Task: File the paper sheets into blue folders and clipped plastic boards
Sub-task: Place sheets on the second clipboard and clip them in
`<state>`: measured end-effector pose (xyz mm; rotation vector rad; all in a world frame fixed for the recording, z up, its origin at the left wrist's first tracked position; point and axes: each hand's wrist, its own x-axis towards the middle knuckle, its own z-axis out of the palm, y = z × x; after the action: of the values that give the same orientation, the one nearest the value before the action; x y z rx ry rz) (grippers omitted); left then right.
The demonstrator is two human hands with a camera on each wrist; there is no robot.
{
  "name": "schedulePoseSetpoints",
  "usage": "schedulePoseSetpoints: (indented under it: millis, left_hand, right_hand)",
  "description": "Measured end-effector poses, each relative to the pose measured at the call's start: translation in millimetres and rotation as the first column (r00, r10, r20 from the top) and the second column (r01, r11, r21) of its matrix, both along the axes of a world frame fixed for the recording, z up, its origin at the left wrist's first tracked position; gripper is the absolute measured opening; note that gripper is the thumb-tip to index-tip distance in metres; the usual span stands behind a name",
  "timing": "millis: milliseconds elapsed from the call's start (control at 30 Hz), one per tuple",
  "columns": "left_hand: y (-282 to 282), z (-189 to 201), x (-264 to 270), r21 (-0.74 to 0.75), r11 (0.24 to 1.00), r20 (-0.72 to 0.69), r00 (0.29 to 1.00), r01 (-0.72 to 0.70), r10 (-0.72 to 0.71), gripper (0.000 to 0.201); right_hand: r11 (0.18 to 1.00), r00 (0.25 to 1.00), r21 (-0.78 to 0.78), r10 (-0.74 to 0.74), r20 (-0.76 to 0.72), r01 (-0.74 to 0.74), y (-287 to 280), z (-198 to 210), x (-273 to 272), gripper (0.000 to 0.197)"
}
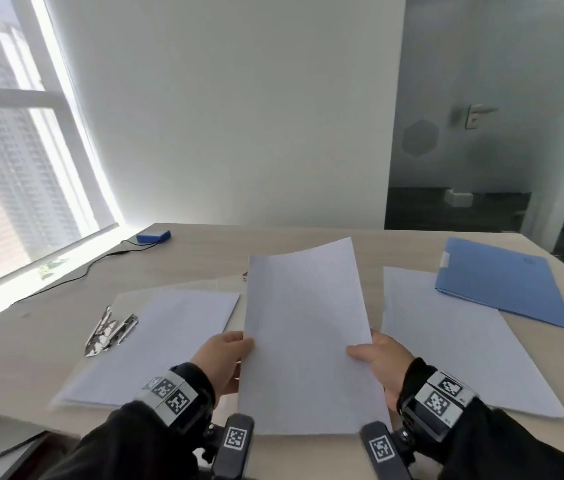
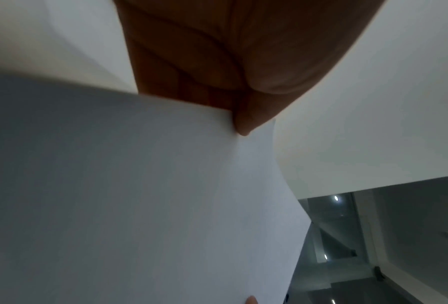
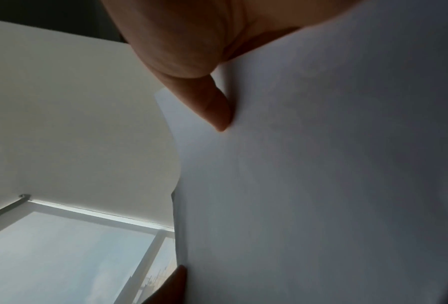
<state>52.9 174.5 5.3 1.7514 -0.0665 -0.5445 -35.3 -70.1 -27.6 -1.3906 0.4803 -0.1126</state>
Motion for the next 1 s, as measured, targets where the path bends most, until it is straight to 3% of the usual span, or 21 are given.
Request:
schedulePoseSetpoints:
  millis: [300, 367, 467, 533, 633, 767, 833, 900, 1000]
  left_hand:
    - [38, -13, 28, 0.114, 0.992, -0.159, 0.984, -0.057, 0.075, 0.013]
    - [39, -15, 33, 0.130, 0.990, -0.157, 0.985, -0.052, 0.072, 0.007]
    - [36, -20, 46, 0.148, 0.987, -0.132, 0.988, -0.059, 0.078, 0.016]
    - [29, -21, 50, 0.158, 0.986, -0.118, 0.990, -0.062, 0.081, 0.001]
    - [19, -23, 55, 0.159, 0.985, -0.111, 0.990, -0.071, 0.089, 0.013]
    - [15, -25, 58, 0.188, 0.978, -0.132, 0.985, -0.090, 0.116, 0.010]
    - [15, -23, 58, 0.157, 0.984, -0.136, 0.985, -0.086, 0.108, 0.010]
    - [16, -21, 60, 0.123, 0.989, -0.174, 0.980, -0.078, 0.099, 0.024]
    - [16, -14, 60, 0.085, 0.995, -0.151, 0.986, -0.058, 0.071, 0.024]
  right_hand:
    - [0.992, 0.969, -0.054, 0.096, -0.227, -0.110, -8, 2, 13, 0.022]
    - [0.993, 0.967, -0.064, 0.083, -0.240, -0.101, -9, 1, 17, 0.025]
    - [0.994, 0.963, -0.081, 0.054, -0.263, -0.078, -8, 2, 22, 0.028]
    - [0.993, 0.960, -0.091, 0.048, -0.277, -0.076, -7, 3, 23, 0.031]
    - [0.993, 0.958, -0.098, 0.037, -0.284, -0.068, -6, 4, 25, 0.033]
    - [0.992, 0.960, -0.114, 0.027, -0.277, -0.061, -9, 4, 25, 0.032]
    - [0.992, 0.963, -0.112, 0.020, -0.268, -0.052, -10, 5, 24, 0.029]
    - [0.994, 0.965, -0.103, 0.008, -0.261, -0.036, -11, 6, 24, 0.029]
    - [0.996, 0.967, -0.089, -0.001, -0.253, -0.022, -11, 7, 24, 0.029]
